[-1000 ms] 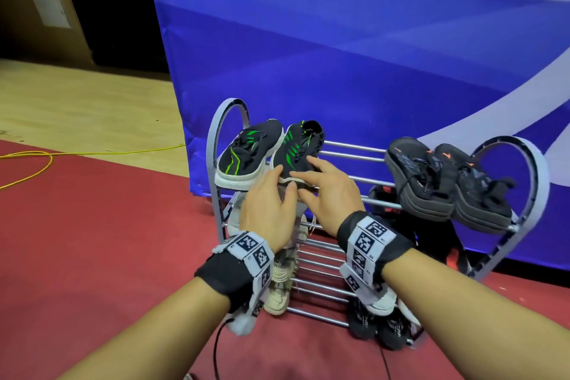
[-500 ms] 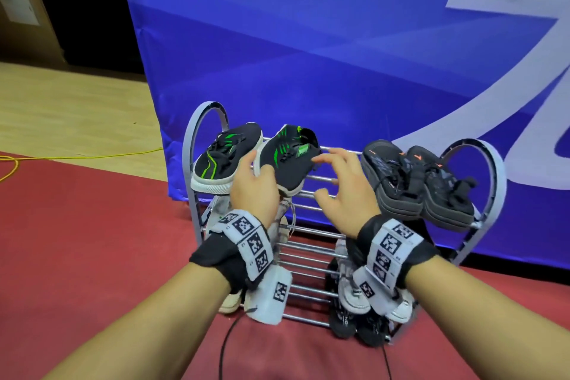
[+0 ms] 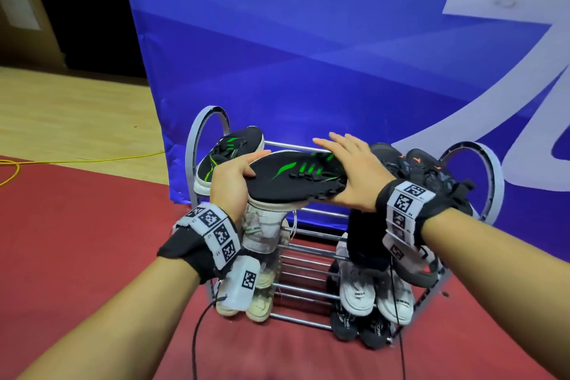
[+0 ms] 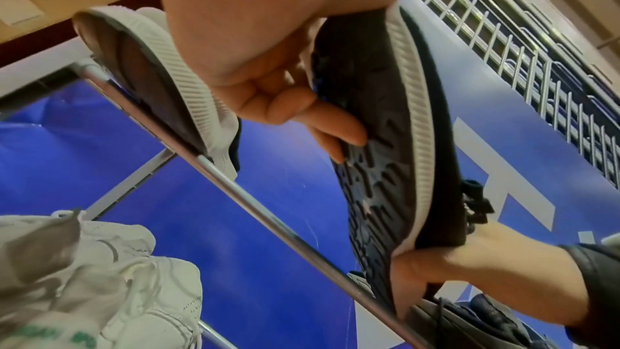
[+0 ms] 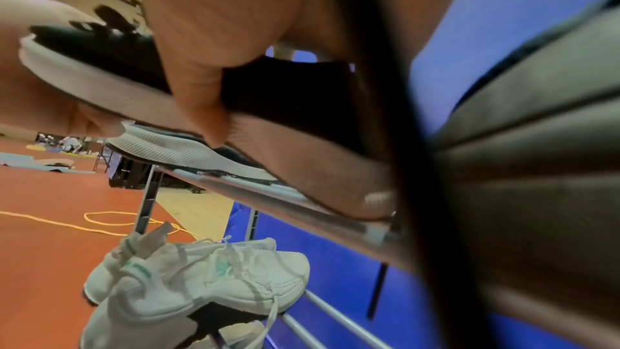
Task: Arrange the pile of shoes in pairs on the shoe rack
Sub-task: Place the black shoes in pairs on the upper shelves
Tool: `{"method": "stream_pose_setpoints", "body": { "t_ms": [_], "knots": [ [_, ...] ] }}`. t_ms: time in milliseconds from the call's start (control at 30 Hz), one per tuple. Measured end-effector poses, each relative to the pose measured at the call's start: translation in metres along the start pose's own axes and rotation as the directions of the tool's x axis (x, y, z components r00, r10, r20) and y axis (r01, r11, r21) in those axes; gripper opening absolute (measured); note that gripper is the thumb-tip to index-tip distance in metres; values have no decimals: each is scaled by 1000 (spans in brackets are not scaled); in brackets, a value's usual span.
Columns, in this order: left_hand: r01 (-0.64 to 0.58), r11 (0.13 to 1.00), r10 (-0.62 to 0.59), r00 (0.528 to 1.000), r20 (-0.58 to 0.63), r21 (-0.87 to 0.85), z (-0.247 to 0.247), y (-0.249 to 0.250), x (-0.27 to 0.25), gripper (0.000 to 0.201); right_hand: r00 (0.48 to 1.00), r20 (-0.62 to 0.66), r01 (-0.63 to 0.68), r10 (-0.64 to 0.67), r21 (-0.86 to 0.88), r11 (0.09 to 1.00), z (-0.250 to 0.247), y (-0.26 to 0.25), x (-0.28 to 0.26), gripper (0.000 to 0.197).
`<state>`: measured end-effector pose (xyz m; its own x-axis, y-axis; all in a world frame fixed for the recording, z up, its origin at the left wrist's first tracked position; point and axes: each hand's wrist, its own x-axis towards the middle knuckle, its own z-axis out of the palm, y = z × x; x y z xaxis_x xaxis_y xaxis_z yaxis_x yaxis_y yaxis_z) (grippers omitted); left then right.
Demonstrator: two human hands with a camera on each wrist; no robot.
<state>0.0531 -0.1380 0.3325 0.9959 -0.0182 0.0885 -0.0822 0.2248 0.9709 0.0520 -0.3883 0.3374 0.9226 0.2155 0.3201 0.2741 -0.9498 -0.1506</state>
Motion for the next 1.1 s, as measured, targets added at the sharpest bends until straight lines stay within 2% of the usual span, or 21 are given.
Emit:
{"method": "stream_pose_setpoints", "body": {
  "t_ms": [100,167,267,400,500,600,633,700,767,833,933,1000,1100],
  "knots": [
    [75,996,-75,997,7,-51,-4,-3,2,48,998,42,54,-56,45,998,-3,2,2,88],
    [116,986,-118,993,-8,-123,-2,-4,4,32,999,34,32,-34,56,998,0,4,1,84],
    [76,983,-83,996,-32,-169,9,-7,6,29,999,-30,-43,45,53,998,9,7,0,83],
    [16,1000,-17,999,32,3,30,-22,11,53,975,-146,-152,166,103,983,19,0,3,83],
    [52,998,-49,996,70,-41,45,-34,12,66,945,-247,-188,216,131,973,17,-8,-1,80],
    [-37,989,32,999,-36,-140,58,-35,16,64,929,-279,-206,244,158,966,17,-21,-6,78],
    [-77,986,63,993,-96,-148,61,-32,17,71,925,-276,-214,260,184,959,18,-25,-7,79],
    [-146,988,133,970,-202,-48,64,-30,21,86,920,-265,-218,290,271,938,22,-32,-12,81],
    [-189,982,187,955,-231,12,62,-31,29,87,936,-219,-184,276,364,913,24,-31,-20,87],
    [-165,986,159,961,-226,-11,55,-32,38,88,967,-147,-132,208,409,903,24,-28,-31,92],
    [-83,996,75,972,-221,-27,45,-47,58,85,978,-102,-125,179,398,909,28,-24,-41,86],
    [-37,993,15,984,-178,-117,50,-35,49,85,967,-134,-146,215,396,906,30,-26,-42,80],
    [79,969,-89,996,-31,-235,60,-29,40,74,924,-189,-208,332,480,852,30,-34,-36,70]
  ]
}}
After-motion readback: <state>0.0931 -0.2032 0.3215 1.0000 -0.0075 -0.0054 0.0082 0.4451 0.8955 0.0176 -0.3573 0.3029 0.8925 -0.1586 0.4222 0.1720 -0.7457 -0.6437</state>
